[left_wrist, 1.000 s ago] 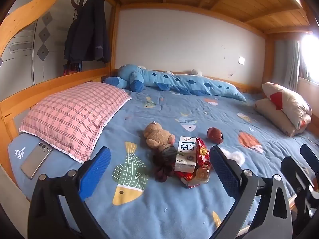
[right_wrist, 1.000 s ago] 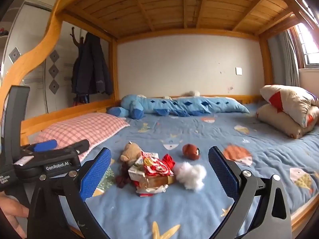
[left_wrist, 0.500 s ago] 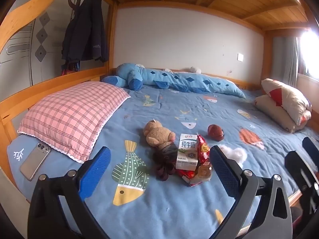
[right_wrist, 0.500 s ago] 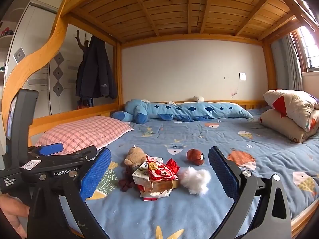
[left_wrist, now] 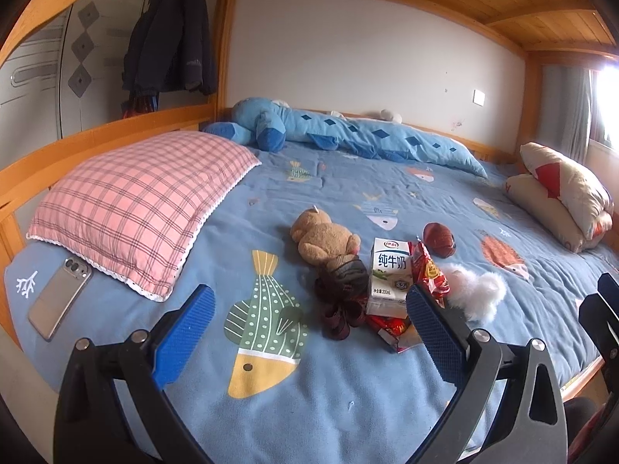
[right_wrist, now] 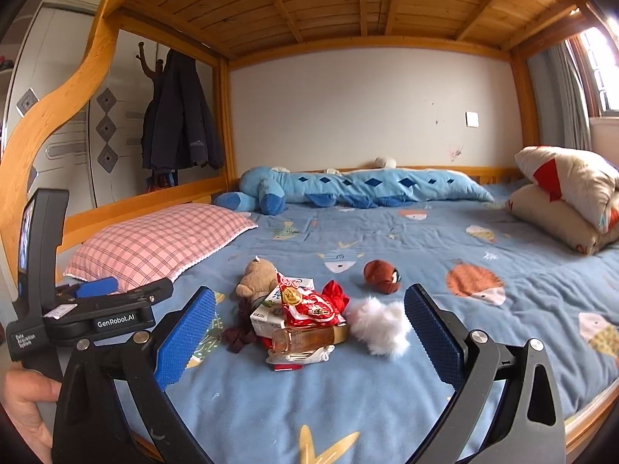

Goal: Collect trash
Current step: 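Move both tools toward the pile of items on the quilt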

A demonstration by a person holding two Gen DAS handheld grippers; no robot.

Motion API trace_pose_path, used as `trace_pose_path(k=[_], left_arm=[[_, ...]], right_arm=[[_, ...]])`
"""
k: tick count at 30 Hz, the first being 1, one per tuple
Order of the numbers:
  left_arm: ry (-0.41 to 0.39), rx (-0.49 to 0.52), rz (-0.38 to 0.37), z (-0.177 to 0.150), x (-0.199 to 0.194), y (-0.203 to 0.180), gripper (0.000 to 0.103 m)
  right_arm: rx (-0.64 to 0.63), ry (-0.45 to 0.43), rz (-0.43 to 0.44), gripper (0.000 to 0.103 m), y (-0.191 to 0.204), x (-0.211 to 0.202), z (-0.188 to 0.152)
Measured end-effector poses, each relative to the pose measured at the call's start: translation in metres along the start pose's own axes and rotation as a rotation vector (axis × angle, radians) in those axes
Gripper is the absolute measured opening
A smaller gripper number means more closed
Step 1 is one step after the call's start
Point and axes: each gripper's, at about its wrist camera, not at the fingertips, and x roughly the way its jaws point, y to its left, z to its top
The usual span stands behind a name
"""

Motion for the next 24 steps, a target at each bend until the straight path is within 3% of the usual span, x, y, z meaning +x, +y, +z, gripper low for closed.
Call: trace_pose_path(k=[13,24], left_arm=[[0.066,0.02,-0.064,0.002,0.03,-0.006,0.099],[0.158,0.038,-0.059,0.013,0.073,-0.005,0.099]], right_arm=[[-0.026,0.062,0.019,0.095,0.005,0.036,0.003],[-0.031,0.15,0.051,0.091,0.012,0.078,0.012]])
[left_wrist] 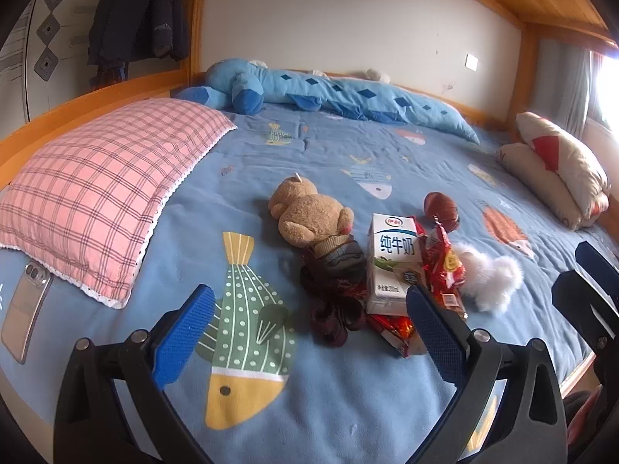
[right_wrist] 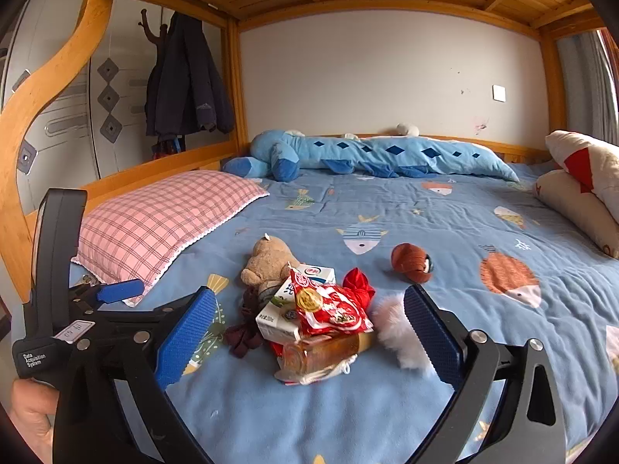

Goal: Collect trash
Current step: 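Move both tools toward the pile of items on the quilt, then grasp the red candy wrapper with the right tool while the left tool grasps the white milk carton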

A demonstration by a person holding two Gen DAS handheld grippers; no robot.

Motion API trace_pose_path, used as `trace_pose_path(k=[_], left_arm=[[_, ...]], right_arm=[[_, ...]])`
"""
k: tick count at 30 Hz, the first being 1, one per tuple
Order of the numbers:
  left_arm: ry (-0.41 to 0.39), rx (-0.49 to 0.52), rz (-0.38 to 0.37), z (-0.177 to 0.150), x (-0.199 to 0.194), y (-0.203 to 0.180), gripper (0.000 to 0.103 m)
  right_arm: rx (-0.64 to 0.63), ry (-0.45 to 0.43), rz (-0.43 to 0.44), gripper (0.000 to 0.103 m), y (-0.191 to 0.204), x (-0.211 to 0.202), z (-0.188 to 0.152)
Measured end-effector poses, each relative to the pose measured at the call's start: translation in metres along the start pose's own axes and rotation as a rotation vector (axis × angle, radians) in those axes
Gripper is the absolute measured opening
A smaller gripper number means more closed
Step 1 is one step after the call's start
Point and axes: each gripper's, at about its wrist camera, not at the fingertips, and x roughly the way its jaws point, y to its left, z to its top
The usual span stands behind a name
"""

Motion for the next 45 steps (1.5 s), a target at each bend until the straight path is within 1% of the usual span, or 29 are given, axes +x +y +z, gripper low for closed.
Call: trace_pose_path(k=[2,5,15,22,26,28,30,32,33,35,36,38,39,43,45], left_arm=[[0.007,0.011,0.006,0.003,0.004,0.0,0.099],[0.014,0.019,0.02,0.007,0.011,0.001,0.099],[0.047,0.003,0.013,0.018,0.034,0.011,0.099],[0.036,-0.009,0.006,0.023,0.038,0.012,0.099],[0.05,-0.011,0.011,0.022,0.043,0.012,0.099],[0.058,-0.006,0.027,0.02,0.045,0.013,0.099],[0.068,-0.005,0.015,0.019,0.046,0.013,0.099],[0.072,-0.003,0.016,0.018,0.047,0.012,0.099],[0.073,0.001,0.017,0.017,0.047,0.012,0.099],[0.074,0.008,0.022,0.017,0.047,0.01,0.099],[0.073,0.007,0.02,0.017,0.047,0.01,0.099],[0.075,0.002,0.012,0.018,0.047,0.009,0.099],[0.076,0.001,0.005,0.018,0.047,0.008,0.099],[0.08,0.019,-0.007,0.018,0.049,0.0,0.099],[0.08,0.031,-0.015,0.019,0.049,-0.006,0.099]], right_arm=[[-0.002,0.02,0.01,0.088,0.001,0.008,0.003],[0.002,0.053,0.032,0.079,0.002,0.023,0.007],[-0.018,0.119,0.069,0.067,0.005,0.054,0.018],[-0.016,0.155,0.052,0.067,-0.003,0.069,0.018],[-0.026,0.207,0.035,0.067,-0.006,0.089,0.014],[-0.014,0.236,0.038,0.06,-0.008,0.098,0.01],[0.002,0.267,0.033,0.06,-0.012,0.106,0.006],[0.019,0.281,0.023,0.059,-0.016,0.11,0.003],[0.028,0.283,0.025,0.056,-0.018,0.111,0.002],[0.046,0.292,0.037,0.042,-0.021,0.114,-0.001],[0.052,0.303,0.048,0.033,-0.024,0.116,-0.003],[0.058,0.315,0.058,0.03,-0.026,0.118,-0.005],[0.056,0.308,0.059,0.025,-0.026,0.118,-0.006],[0.061,0.25,0.063,0.016,-0.03,0.105,0.0],[0.062,0.222,0.064,0.014,-0.033,0.097,0.005]])
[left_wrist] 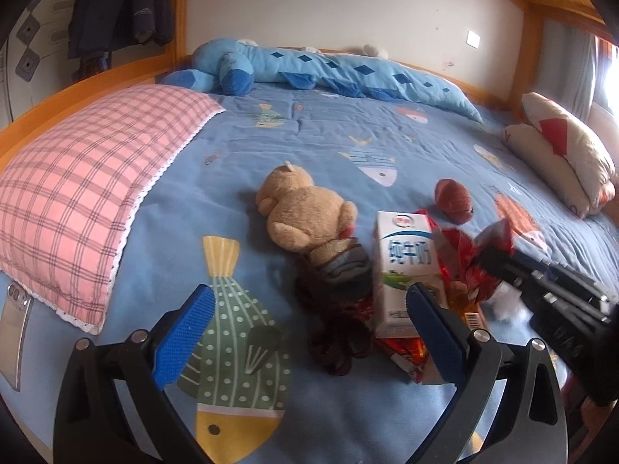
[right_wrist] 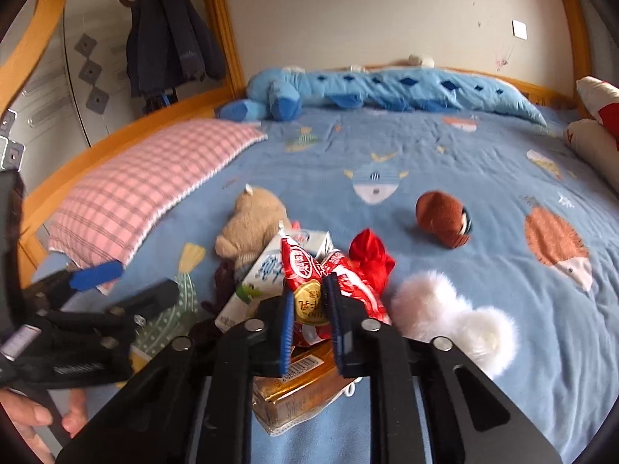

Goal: Collect trash
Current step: 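Grasp the red candy wrapper with the right tool while the left tool grasps the white milk carton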

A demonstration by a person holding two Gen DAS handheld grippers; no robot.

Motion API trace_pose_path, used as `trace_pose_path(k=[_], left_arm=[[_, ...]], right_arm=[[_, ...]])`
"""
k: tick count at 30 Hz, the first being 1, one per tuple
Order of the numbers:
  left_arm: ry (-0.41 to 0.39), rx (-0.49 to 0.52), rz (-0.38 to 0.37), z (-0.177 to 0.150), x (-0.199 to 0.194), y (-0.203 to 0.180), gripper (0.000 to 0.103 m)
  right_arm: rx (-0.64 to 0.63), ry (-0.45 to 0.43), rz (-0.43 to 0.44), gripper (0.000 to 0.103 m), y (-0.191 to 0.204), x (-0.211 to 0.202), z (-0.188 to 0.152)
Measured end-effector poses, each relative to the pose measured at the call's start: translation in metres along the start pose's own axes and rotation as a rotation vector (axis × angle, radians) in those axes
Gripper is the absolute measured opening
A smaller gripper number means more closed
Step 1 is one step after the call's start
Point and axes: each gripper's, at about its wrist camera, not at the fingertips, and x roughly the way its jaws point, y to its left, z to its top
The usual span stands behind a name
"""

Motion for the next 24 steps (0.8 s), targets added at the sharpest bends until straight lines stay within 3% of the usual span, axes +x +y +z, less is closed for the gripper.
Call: trace_pose_path(k=[12,24], left_arm=[[0.039,0.057,-0.079,0.012,0.029,-0.052,0.099],[0.125,0.115,-0.081,0.021,0.068,-0.08,0.096]], right_arm=[[0.036,-0.155,0.004,0.012,-0.028,-0.063,0.019],[0.076,-0.153,-0.006,0.012,-0.048,-0.066,0.015]])
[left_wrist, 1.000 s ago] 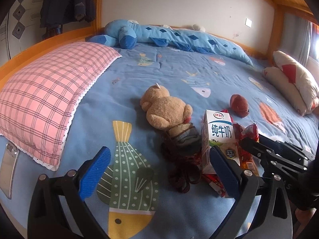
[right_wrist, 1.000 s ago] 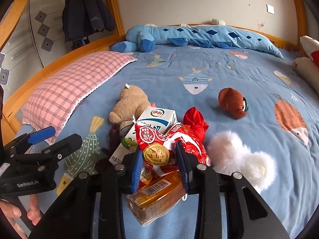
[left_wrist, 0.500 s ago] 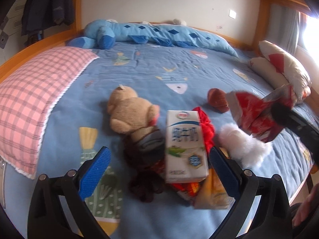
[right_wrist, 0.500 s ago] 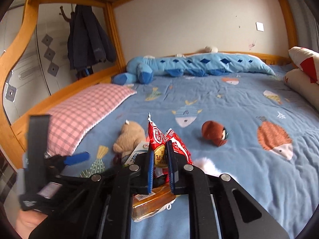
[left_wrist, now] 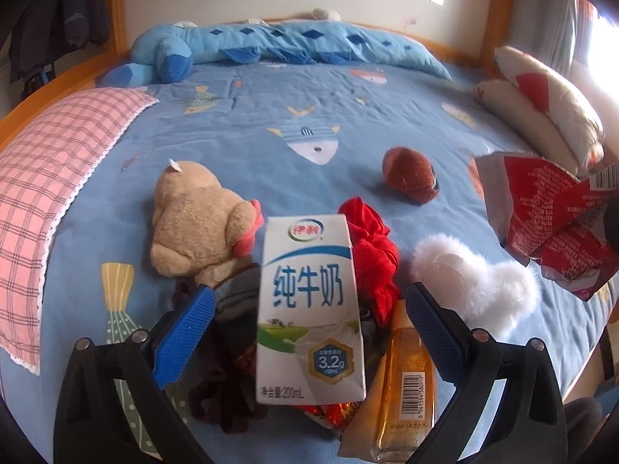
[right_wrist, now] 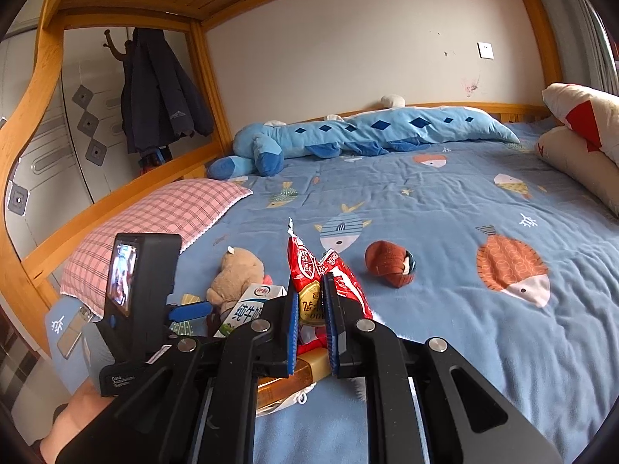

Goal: Collect trash
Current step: 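Grasp the red candy wrapper with the right tool while the left tool grasps the white milk carton, then carry the wrapper and milk carton with both tools over the yellow bucket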

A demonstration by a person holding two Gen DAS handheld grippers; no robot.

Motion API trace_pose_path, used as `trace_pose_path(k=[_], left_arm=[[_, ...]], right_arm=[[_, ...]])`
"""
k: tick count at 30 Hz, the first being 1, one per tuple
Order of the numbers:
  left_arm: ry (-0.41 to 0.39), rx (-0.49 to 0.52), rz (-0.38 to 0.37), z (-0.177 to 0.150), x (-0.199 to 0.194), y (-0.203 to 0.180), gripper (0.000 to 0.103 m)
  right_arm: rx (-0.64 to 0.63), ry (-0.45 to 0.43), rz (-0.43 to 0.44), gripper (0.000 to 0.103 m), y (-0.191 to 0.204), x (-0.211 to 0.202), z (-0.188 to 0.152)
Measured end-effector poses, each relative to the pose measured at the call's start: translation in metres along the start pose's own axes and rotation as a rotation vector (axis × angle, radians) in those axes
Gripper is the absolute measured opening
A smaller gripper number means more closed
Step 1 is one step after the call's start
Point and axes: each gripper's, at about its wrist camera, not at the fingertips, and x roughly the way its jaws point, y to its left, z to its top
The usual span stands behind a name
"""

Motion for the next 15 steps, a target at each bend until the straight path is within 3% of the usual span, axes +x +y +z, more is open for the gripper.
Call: trace_pose_path(k=[6,10,15], left_arm=[[0.046,0.013,0.014,-0.004,0.01,-0.003,0.077],[0.095,0.002,0.027,-0.005,0.022,0.0,0.054],[0.054,-0.004,-0.02,-0.006,0.013,0.005,0.053]], right_arm=[[0.003,0.021,0.012,0.012,0.001,0.005,-0.004],[0.005,0.039,0.018,0.012,0.002,0.011,-0.007],[0.008,0.065,0.012,0.012,0.003,0.018,-0.013]])
